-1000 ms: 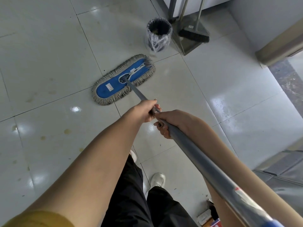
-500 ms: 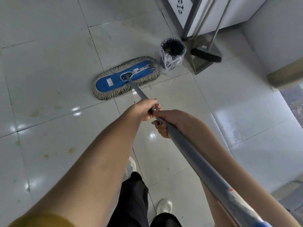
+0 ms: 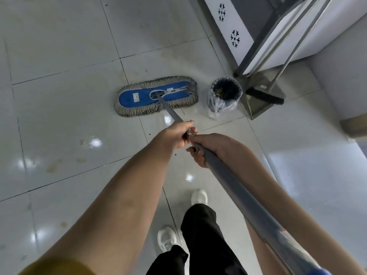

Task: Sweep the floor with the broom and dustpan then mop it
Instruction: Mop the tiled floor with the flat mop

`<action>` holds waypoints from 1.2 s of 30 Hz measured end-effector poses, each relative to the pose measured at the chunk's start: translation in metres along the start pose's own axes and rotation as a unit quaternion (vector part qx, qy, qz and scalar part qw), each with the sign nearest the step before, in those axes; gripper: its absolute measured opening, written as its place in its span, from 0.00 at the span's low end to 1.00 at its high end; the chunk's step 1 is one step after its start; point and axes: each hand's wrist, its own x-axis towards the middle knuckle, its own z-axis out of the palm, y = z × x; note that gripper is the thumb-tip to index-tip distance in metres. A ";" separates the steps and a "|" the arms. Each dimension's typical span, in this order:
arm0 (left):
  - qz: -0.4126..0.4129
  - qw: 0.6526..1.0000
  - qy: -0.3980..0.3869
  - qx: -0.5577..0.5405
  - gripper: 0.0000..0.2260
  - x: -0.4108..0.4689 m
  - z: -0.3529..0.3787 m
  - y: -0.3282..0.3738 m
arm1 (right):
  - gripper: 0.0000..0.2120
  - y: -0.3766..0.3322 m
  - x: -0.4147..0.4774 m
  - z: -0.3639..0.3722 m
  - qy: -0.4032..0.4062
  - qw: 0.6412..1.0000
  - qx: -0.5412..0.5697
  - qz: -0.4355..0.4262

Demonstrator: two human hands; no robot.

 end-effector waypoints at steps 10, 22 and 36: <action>0.025 0.999 0.002 -0.037 0.09 0.070 0.031 0.157 | 0.19 -0.182 0.032 -0.010 -0.012 0.999 -0.032 0.020; 0.038 0.996 0.007 -0.075 0.11 0.143 0.033 0.327 | 0.19 -0.364 0.071 0.015 -0.019 0.997 -0.076 0.015; 0.038 0.993 0.016 -0.111 0.10 0.210 -0.007 0.517 | 0.18 -0.546 0.120 0.087 -0.028 0.999 -0.016 -0.007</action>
